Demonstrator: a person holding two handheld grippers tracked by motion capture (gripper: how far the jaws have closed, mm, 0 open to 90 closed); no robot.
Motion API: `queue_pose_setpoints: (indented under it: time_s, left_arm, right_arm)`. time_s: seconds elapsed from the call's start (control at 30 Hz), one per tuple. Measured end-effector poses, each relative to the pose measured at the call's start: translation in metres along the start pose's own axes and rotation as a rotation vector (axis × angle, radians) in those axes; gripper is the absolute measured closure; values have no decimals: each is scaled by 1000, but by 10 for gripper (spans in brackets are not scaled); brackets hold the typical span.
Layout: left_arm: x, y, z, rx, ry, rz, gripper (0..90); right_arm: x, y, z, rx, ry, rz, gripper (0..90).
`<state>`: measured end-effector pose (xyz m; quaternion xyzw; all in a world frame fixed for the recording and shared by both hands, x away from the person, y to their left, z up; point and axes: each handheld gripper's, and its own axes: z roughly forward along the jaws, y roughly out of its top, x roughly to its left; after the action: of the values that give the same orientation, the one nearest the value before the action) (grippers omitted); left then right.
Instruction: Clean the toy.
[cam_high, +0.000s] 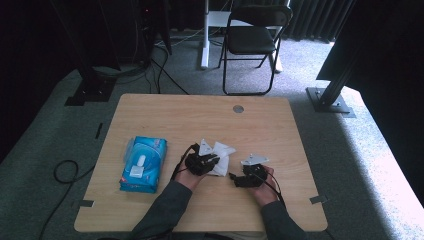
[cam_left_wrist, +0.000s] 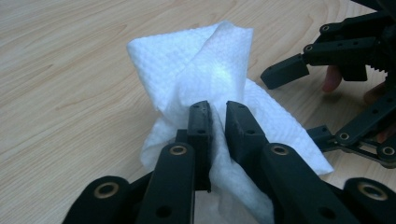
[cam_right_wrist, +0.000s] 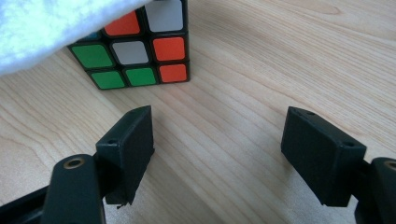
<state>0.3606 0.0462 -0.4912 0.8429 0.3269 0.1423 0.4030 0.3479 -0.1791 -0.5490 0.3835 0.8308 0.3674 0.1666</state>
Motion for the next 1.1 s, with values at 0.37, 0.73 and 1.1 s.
queue_pose_setpoints:
  time_s: [0.37,0.73,1.1]
  left_arm:
    - [0,5,0,-36,-2,-14,609]
    - [4,4,10,-24,-33,-22,584]
    - [13,0,9,-47,-39,-45,762]
  right_arm:
    - [0,0,0,-1,0,-3,250]
    - [0,0,0,-1,0,-3,250]
    - [1,1,1,-1,-8,3,243]
